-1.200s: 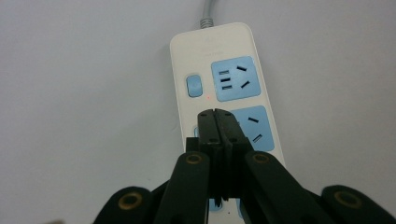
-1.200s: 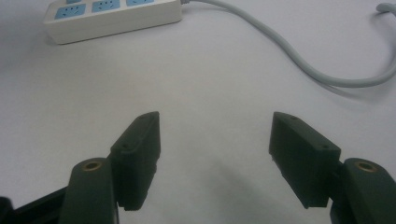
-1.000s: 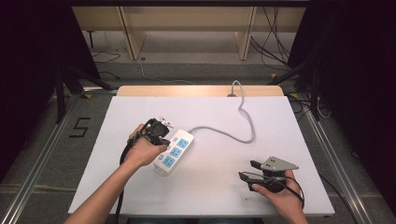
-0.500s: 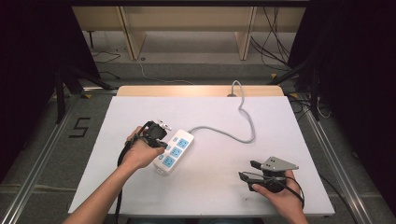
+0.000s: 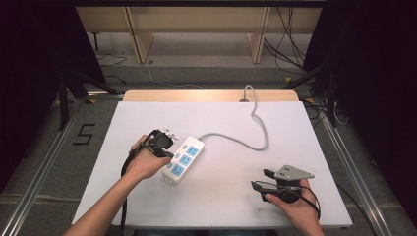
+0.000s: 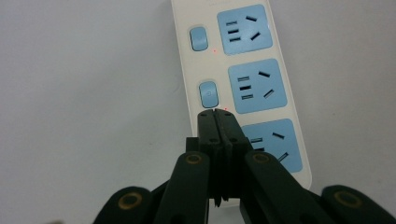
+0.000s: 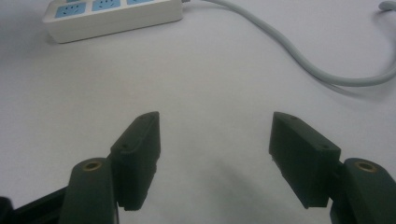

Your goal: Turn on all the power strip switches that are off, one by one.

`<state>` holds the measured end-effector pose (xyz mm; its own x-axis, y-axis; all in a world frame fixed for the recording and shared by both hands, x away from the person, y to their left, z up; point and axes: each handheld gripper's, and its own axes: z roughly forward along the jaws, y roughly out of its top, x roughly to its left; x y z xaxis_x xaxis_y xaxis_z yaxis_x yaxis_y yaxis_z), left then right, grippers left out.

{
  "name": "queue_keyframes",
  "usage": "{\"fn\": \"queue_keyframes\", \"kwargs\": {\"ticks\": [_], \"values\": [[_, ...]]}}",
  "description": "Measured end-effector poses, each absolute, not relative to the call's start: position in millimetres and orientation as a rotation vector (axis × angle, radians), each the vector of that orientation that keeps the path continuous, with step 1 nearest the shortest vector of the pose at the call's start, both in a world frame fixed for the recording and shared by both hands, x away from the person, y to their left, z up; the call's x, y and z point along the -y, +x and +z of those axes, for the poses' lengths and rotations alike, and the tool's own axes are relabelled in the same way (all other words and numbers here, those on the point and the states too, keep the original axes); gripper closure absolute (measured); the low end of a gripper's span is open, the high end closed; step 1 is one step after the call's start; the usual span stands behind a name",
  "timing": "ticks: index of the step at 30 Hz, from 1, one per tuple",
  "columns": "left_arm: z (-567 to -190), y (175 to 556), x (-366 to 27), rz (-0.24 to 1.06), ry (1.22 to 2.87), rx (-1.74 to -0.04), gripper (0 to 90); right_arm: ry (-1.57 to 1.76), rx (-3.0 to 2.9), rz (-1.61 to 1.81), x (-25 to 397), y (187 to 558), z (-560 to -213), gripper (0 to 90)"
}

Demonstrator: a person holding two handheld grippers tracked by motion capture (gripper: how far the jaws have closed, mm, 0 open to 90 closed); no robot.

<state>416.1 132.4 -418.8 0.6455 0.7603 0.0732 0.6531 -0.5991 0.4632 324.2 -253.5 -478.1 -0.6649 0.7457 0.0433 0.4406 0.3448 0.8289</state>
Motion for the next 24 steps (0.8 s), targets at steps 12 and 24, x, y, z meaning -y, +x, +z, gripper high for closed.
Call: {"fn": "queue_keyframes", "kwargs": {"ticks": [12,24], "values": [[-426.5,413.9,-132.4,0.34,2.503,-1.12,89.5,1.052,-2.27,1.239,253.7,324.3,-478.1,34.9],[-435.4,416.2,-133.1,0.317,2.502,-1.136,89.5,1.054,-2.27,1.237,254.4,324.4,-478.0,34.9]]}}
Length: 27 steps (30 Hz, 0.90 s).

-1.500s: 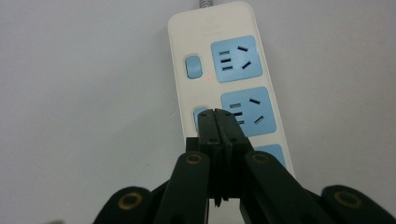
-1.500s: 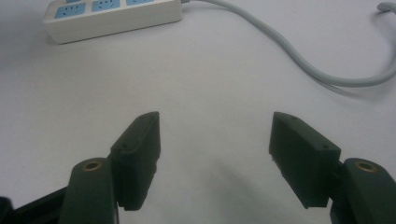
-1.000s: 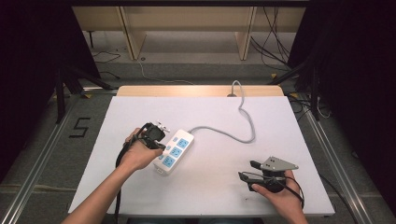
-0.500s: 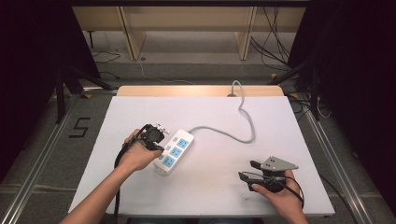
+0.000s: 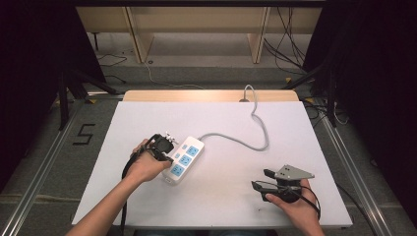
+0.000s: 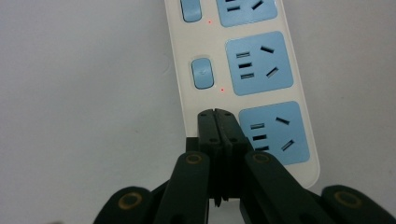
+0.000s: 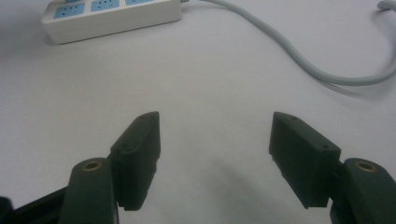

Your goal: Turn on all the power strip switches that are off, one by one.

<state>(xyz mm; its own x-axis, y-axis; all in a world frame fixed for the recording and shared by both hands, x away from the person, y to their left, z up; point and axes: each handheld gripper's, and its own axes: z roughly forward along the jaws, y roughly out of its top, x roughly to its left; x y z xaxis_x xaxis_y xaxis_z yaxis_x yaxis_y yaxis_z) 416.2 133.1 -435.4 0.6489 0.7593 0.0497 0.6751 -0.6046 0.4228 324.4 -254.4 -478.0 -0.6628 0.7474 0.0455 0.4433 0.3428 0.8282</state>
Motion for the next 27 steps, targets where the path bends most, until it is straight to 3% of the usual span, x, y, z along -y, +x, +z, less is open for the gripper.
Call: {"fn": "queue_keyframes", "kwargs": {"ticks": [27], "values": [[-436.6,419.7,-127.7,0.31,2.569,-1.133,89.7,1.047,-2.274,1.238,252.4,323.8,-477.9,34.9]]}}
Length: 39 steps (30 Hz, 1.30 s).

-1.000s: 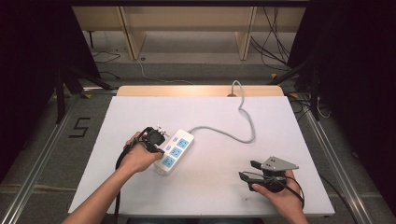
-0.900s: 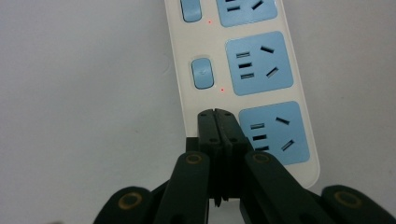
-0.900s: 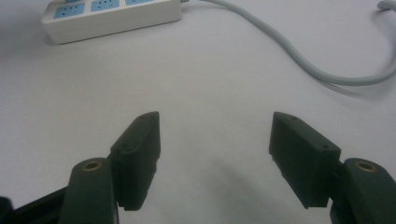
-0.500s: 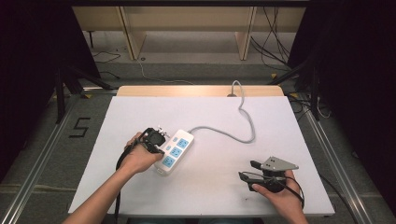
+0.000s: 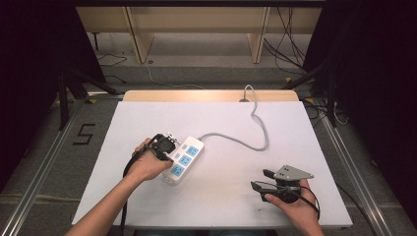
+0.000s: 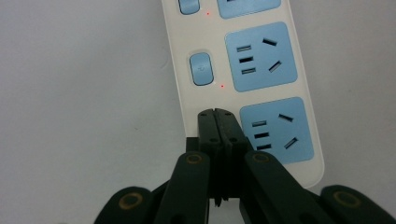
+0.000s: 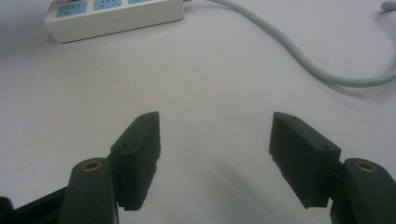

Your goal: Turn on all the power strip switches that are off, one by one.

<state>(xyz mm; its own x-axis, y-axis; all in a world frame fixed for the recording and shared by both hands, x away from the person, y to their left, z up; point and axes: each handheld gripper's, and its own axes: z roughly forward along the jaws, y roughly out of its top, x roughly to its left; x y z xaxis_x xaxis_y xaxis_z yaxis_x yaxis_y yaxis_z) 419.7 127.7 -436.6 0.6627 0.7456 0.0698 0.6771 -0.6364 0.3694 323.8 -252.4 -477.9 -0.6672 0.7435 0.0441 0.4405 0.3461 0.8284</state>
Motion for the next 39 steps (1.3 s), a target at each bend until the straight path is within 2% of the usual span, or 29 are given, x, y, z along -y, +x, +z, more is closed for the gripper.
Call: {"fn": "queue_keyframes", "kwargs": {"ticks": [21,29,31,36,39], "values": [[-438.0,417.1,-127.9,0.326,2.551,-1.138,89.6,1.045,-2.272,1.236,253.6,323.9,-477.9,34.9],[-430.5,415.2,-139.9,0.347,2.439,-1.117,89.2,1.052,-2.265,1.238,255.4,324.4,-477.8,34.9],[-424.7,412.2,-145.0,0.357,2.379,-1.104,82.2,1.052,-2.265,1.237,255.6,324.5,-477.8,34.9],[-416.0,400.5,-152.2,0.401,2.315,-1.055,75.9,1.05,-2.266,1.237,254.8,324.3,-477.9,34.9],[-414.6,393.7,-156.2,0.404,2.283,-1.021,66.5,1.05,-2.266,1.233,254.8,323.8,-477.1,34.9]]}}
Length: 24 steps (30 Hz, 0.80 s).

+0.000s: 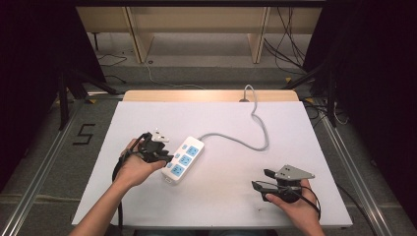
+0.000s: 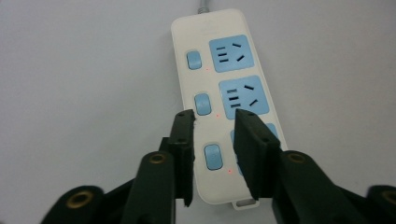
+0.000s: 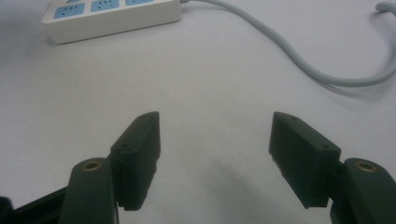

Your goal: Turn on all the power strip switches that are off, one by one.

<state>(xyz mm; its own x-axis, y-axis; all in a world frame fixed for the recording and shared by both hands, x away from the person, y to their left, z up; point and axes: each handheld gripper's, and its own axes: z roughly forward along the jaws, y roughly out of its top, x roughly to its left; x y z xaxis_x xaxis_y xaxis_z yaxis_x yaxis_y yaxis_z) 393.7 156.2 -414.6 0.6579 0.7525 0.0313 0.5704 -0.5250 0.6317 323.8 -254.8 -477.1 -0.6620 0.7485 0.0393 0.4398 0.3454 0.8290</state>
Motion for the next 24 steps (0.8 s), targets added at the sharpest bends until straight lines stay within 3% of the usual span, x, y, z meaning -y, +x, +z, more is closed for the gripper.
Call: {"fn": "queue_keyframes", "kwargs": {"ticks": [8,15,24], "values": [[-422.3,373.1,-178.2,0.438,2.156,-0.918,32.6,1.051,-2.267,1.236,255.6,324.0,-477.3,34.9],[-439.5,350.0,-205.4,0.47,2.106,-0.918,22.8,1.048,-2.268,1.235,255.3,324.0,-477.3,34.9],[-453.3,337.2,-217.7,0.495,2.088,-0.943,20.2,1.052,-2.267,1.237,255.1,324.4,-477.8,34.7]]}}
